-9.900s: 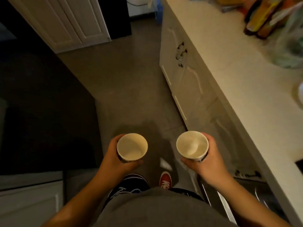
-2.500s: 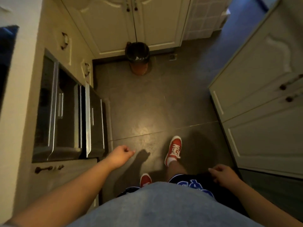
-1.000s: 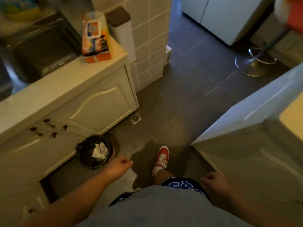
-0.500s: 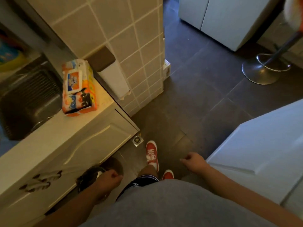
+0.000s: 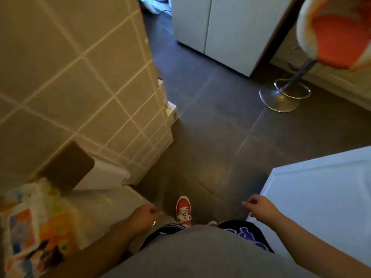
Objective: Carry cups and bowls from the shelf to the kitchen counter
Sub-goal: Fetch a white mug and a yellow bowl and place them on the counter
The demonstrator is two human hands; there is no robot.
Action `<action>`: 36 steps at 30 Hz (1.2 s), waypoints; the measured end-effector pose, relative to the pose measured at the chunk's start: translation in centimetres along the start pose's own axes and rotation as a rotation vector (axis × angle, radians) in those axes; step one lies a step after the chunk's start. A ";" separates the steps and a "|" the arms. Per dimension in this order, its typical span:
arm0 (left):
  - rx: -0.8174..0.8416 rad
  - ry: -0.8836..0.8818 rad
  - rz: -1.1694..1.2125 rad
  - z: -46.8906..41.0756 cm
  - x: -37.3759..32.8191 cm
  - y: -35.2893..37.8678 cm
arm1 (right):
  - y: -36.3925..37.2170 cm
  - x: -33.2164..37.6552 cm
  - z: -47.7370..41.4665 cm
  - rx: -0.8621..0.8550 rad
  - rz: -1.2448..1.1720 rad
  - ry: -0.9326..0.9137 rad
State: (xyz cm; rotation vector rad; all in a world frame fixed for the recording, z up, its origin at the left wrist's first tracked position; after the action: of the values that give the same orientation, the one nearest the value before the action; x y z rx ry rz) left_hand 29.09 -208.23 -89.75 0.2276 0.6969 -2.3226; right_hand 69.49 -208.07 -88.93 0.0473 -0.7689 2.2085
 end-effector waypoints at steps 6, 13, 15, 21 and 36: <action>0.110 0.151 -0.113 -5.3 -17.8 -2.4 | -5.3 -5.8 -1.5 -0.074 -0.214 0.212; 0.099 0.175 -0.156 -10.7 -32.7 -3.1 | -12.3 -8.8 -8.0 -0.020 -0.296 0.336; 0.099 0.149 -0.147 -11.9 -34.6 -3.6 | -15.4 -8.2 -10.2 -0.014 -0.283 0.332; 0.057 0.059 -0.113 -14.8 -35.5 -7.6 | -25.5 -0.4 -17.5 0.029 -0.200 0.178; 0.002 -0.180 0.029 -27.6 -37.4 -19.2 | -40.8 27.3 -36.3 -0.031 0.016 -0.097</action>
State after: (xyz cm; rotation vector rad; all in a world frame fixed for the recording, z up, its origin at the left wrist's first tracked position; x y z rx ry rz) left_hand 43.46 -160.10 -92.04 0.0278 0.5978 -2.2824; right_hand 86.07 -149.35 -90.33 0.1343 -0.8595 2.2220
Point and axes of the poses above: each hand's wrist, its own z-axis away from the middle knuckle, its own y-axis out of the palm, x = y × z, the point moved 9 cm from there along -z, towards the middle knuckle, and after that the axes turned 2 degrees about z, right-handed, at the moved point
